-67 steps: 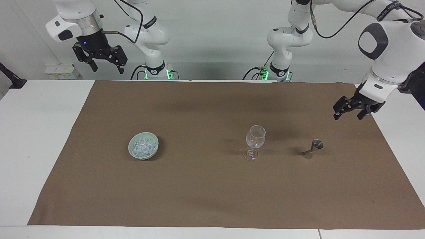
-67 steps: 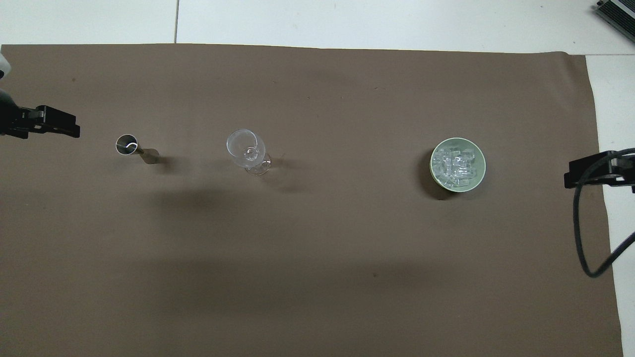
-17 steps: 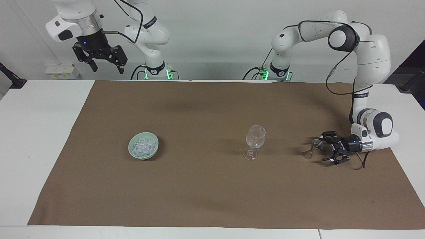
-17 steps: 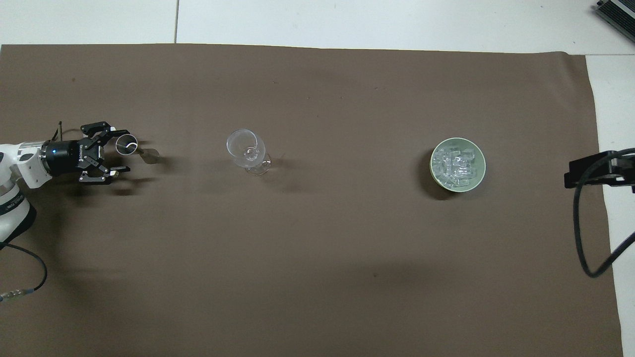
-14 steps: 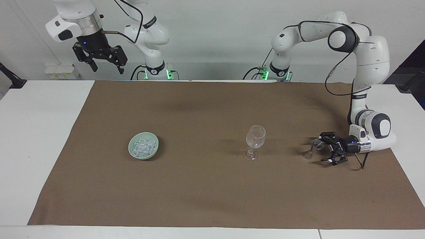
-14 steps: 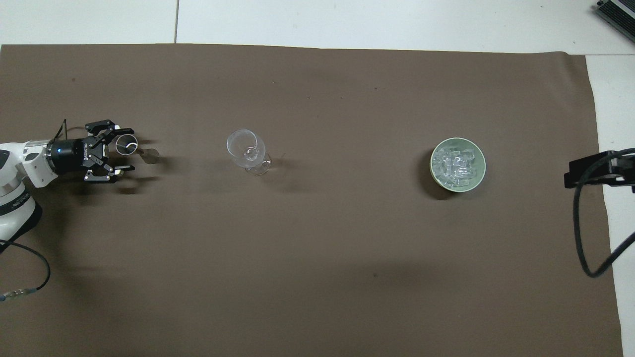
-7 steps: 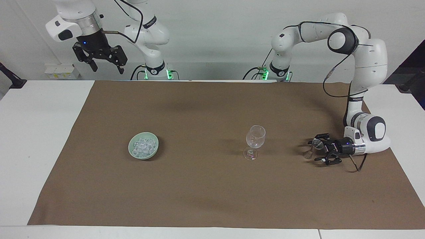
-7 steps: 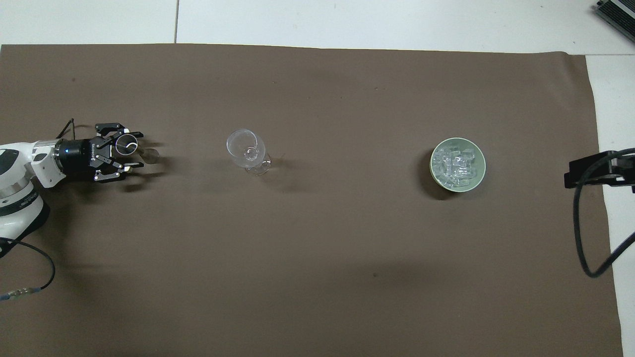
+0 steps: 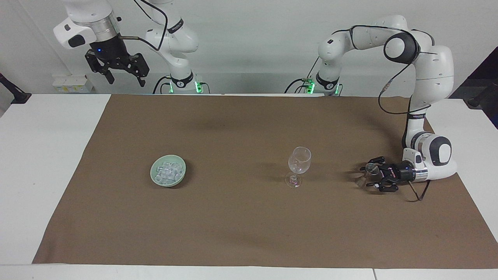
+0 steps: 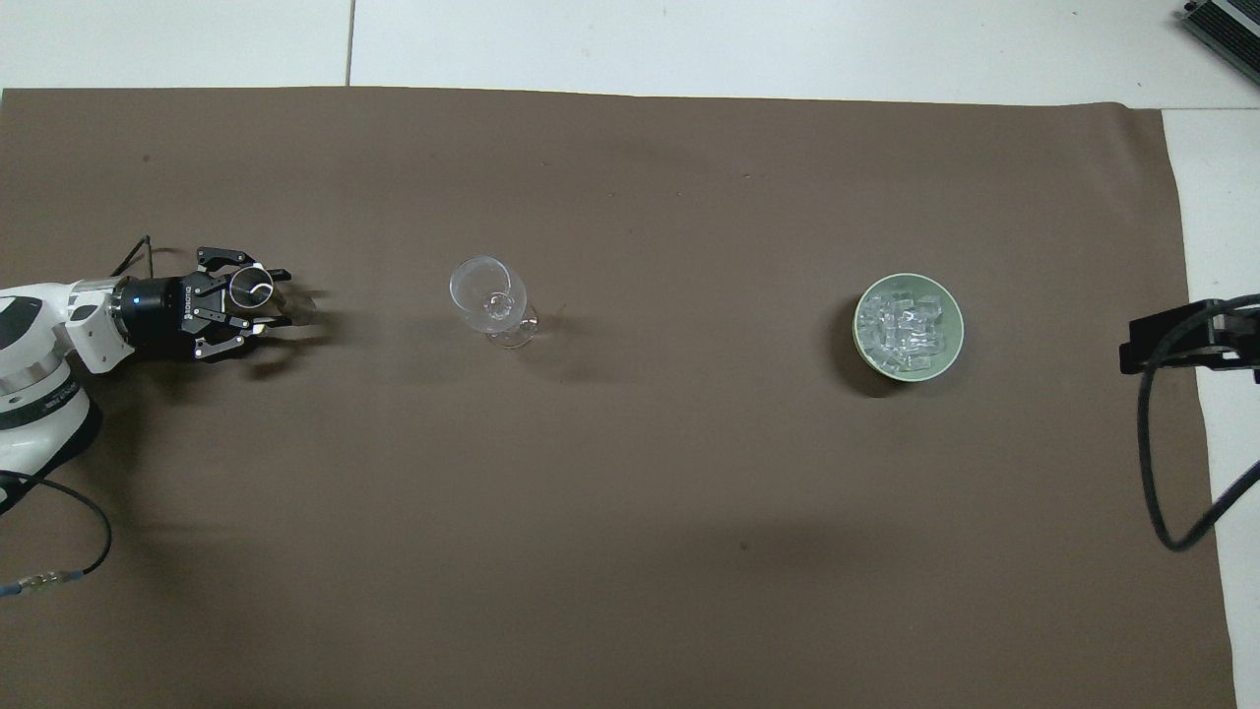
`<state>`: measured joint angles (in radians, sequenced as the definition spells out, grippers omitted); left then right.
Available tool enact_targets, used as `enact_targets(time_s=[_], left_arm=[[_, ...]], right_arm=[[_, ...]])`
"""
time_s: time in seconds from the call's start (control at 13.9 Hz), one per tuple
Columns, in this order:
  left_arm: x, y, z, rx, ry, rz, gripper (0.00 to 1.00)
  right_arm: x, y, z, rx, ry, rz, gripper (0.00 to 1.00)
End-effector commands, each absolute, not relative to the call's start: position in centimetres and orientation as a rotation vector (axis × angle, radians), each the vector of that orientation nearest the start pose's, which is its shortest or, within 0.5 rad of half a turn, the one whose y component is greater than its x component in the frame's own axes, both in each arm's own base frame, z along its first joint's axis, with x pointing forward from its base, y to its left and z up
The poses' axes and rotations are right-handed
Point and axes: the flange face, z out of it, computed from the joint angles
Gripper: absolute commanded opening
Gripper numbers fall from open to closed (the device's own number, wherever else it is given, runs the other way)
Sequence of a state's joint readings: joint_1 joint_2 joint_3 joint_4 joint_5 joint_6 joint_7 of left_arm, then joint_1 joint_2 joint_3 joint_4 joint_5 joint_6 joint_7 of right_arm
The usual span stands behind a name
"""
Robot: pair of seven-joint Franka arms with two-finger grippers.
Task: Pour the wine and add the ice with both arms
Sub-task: 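Reach the left gripper toward the small silver metal cup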
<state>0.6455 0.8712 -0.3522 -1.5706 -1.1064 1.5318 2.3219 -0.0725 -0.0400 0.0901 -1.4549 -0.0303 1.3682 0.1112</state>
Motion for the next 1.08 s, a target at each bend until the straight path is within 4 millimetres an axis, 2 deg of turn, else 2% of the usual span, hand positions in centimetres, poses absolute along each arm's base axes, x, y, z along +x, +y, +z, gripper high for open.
enact_targets(time_s=[0.0,0.14,0.36,0.65,0.86,1.0], left_arm=[[63.2,12.6,18.6,1.262,-1.145,1.230,0.53],[63.1,13.1,18.6,1.267,-1.139,1.238,0.41],[63.1,12.5,18.4,1.258,-1.134,1.232,0.24],[63.3,11.6,18.5,1.242,-1.133,1.231,0.19],[63.4,11.1,18.9,1.219,-1.124,1.235,0.00],[63.6,10.4,19.5,1.193,-1.117,1.232,0.00]], right_arm=[[51.5,0.1,68.6,-3.152,0.133,0.070,1.00],[51.4,0.2,68.6,-3.151,0.130,0.067,1.00],[51.4,0.2,68.6,-3.151,0.130,0.067,1.00],[51.5,0.2,68.6,-3.152,0.131,0.070,1.00],[51.5,0.2,68.6,-3.153,0.128,0.067,1.00],[51.5,0.2,68.6,-3.151,0.130,0.070,1.00]])
